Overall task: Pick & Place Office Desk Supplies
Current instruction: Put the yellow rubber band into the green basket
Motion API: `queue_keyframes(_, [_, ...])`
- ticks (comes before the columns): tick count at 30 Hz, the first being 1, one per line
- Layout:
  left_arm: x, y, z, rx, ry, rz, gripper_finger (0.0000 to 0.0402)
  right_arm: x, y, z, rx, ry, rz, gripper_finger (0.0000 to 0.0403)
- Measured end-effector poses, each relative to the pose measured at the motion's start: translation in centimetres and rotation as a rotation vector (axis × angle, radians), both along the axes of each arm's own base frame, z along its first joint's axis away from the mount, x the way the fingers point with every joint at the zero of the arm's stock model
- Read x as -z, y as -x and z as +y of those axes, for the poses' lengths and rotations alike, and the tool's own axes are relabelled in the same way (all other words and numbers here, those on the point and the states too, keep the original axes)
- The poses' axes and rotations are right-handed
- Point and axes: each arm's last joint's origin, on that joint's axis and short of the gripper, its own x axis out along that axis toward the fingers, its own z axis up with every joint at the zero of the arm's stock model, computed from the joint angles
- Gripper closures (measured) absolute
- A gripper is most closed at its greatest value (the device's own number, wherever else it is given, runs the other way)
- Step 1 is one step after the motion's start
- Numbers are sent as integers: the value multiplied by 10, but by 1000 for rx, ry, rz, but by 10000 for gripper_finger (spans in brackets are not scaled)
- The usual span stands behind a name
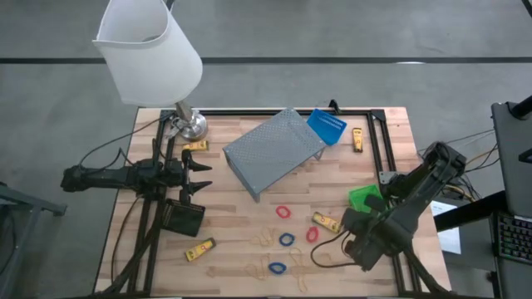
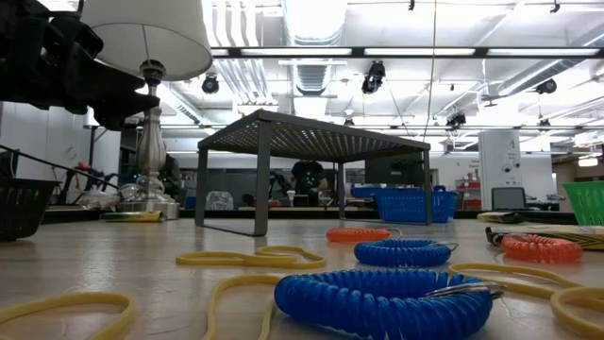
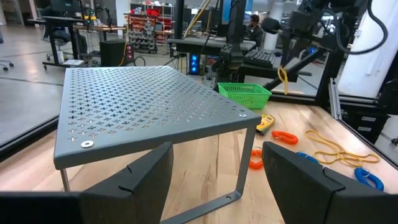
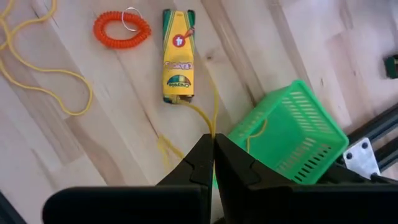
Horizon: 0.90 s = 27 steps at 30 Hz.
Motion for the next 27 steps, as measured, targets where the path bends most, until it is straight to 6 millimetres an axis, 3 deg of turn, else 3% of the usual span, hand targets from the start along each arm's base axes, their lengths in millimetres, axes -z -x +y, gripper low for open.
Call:
queue_keyframes(9, [0, 0, 0, 0, 0, 0, 148, -25, 29, -31, 80, -61, -62, 394])
queue_keyframes(16, [0, 0, 0, 0, 0, 0, 148, -33, 52, -55, 169, -103, -107, 394])
queue_keyframes(27, [0, 0, 0, 0, 0, 0, 148, 1, 75, -77, 275, -83, -47, 394])
